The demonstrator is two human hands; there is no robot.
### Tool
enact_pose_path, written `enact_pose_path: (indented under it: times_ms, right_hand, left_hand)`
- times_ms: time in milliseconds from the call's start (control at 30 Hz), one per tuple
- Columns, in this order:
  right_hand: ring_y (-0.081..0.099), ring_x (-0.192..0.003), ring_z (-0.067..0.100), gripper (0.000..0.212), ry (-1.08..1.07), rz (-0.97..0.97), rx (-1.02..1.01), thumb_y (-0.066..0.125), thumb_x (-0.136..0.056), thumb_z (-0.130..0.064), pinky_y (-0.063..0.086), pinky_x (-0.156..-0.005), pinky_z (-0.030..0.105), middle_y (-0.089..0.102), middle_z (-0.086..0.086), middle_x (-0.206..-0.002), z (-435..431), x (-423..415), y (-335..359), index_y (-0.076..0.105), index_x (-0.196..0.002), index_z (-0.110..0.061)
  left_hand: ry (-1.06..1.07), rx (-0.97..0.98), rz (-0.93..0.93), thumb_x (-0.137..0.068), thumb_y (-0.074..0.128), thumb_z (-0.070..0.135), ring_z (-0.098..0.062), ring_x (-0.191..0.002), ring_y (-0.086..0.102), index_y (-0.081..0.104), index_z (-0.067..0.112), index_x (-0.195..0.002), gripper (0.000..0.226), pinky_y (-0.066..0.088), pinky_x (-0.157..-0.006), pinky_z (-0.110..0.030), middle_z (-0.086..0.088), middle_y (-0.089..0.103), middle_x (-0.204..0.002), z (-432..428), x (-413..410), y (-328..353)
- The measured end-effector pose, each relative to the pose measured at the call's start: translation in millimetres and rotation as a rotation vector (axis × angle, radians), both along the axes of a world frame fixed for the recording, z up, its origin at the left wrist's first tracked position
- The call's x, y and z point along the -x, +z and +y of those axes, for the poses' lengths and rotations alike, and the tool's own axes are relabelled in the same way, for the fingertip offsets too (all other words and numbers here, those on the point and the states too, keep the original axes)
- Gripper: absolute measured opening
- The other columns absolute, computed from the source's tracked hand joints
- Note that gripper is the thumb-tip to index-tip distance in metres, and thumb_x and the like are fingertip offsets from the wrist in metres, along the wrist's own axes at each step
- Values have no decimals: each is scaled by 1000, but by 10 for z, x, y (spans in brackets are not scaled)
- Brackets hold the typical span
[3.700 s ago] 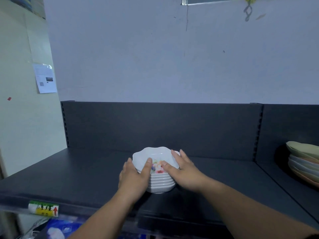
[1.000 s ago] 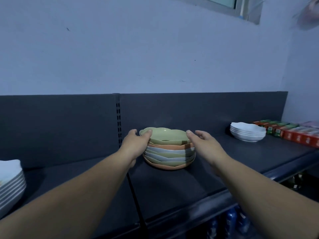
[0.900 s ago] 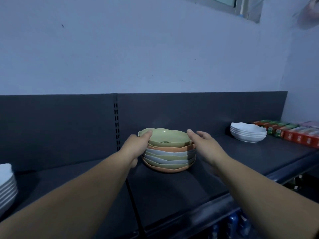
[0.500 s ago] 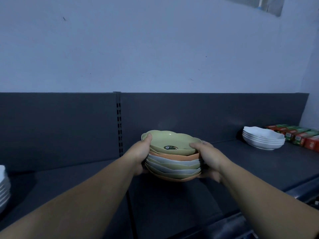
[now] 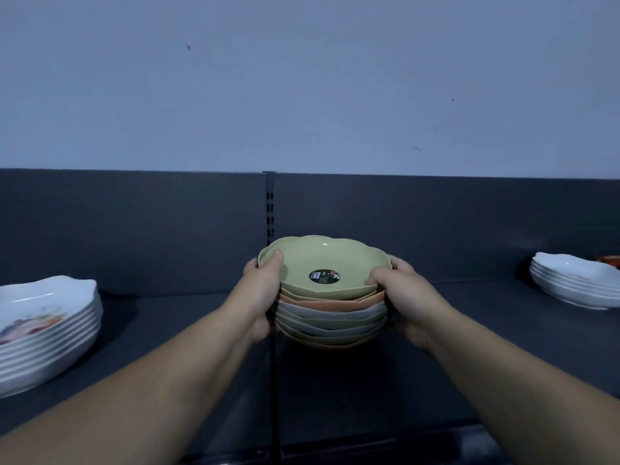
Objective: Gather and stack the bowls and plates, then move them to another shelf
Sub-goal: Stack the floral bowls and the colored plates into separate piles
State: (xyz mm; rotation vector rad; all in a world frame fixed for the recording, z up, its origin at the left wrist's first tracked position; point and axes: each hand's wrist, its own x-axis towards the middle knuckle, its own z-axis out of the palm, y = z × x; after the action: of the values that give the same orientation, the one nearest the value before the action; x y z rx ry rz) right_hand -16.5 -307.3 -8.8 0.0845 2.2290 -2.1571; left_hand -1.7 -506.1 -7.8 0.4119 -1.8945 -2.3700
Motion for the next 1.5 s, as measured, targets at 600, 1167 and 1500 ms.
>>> enact_pose_path:
  times_ms: [600, 1167, 1500]
  right_hand:
    - [57, -116, 20, 70, 290, -1, 78, 53, -95, -27, 43, -106, 40, 50, -1, -141, -1045, -33, -259, 18, -155, -28]
    - [45, -122, 18, 57, 223, 144, -139, 35, -99, -54, 36, -108, 36, 42, -9, -137, -1069, -61, -285, 17, -151, -39]
    - [49, -127, 20, 78, 204, 243, -588, 17, -91, -72, 36, -102, 35, 58, 0, -135, -1071, -37, -19, 57, -128, -16]
  left_hand:
    - [324, 151, -43, -93, 38, 57, -24, -79, 64, 50, 16, -125, 54, 48, -55, -28, -7, 66, -102, -971, -509, -283]
    - [230, 473, -35, -97, 35, 50, -23, -101, 57, 41, 19, -121, 40, 47, -91, -39, -5, 60, -108, -1140, -412, -280]
    - [228, 433, 35, -78, 29, 78, -19, -96, 64, 61, 20, -113, 75, 46, -77, -35, 0, 68, -107, -1090, -368, -244]
